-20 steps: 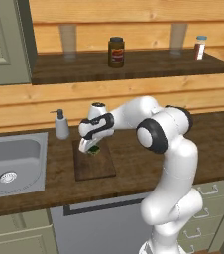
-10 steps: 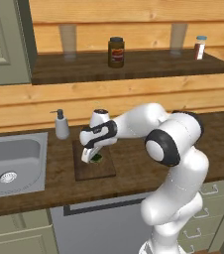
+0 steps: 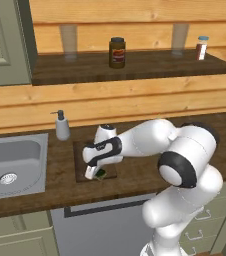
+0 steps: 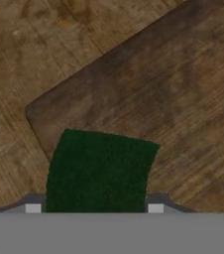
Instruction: Pick up the sponge from the counter and clean the cutting board by briefly scrubbing or pressing down on the cutting board. Once finished, release the sponge.
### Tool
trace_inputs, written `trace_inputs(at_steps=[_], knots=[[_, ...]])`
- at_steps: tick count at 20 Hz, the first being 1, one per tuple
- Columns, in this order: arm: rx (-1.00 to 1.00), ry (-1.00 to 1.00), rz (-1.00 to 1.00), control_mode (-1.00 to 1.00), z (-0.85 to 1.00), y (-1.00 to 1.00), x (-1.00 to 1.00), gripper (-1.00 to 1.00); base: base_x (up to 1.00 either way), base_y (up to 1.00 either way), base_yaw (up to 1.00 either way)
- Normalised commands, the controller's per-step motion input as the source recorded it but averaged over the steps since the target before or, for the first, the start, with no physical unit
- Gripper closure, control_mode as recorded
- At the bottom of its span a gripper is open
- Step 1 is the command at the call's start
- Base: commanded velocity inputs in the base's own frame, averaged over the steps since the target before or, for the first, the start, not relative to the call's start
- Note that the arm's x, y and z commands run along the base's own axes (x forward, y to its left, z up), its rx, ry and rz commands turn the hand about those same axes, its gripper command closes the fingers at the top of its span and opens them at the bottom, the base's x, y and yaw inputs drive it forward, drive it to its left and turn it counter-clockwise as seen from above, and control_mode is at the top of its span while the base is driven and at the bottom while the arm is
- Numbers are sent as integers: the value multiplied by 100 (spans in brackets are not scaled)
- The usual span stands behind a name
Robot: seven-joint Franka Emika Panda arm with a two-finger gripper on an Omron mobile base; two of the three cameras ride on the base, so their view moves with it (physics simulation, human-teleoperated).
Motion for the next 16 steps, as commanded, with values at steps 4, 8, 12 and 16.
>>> trace_inputs(at_steps=[4, 8, 12, 16], knots=[[1, -3, 4, -100, -6, 1, -41, 100, 0, 0, 0], [0, -4, 0, -100, 0, 7, 18, 100, 0, 0, 0], [1, -3, 1, -100, 0, 18, 60, 100, 0, 0, 0], [2, -8, 8, -100, 0, 49, 23, 100, 0, 0, 0]])
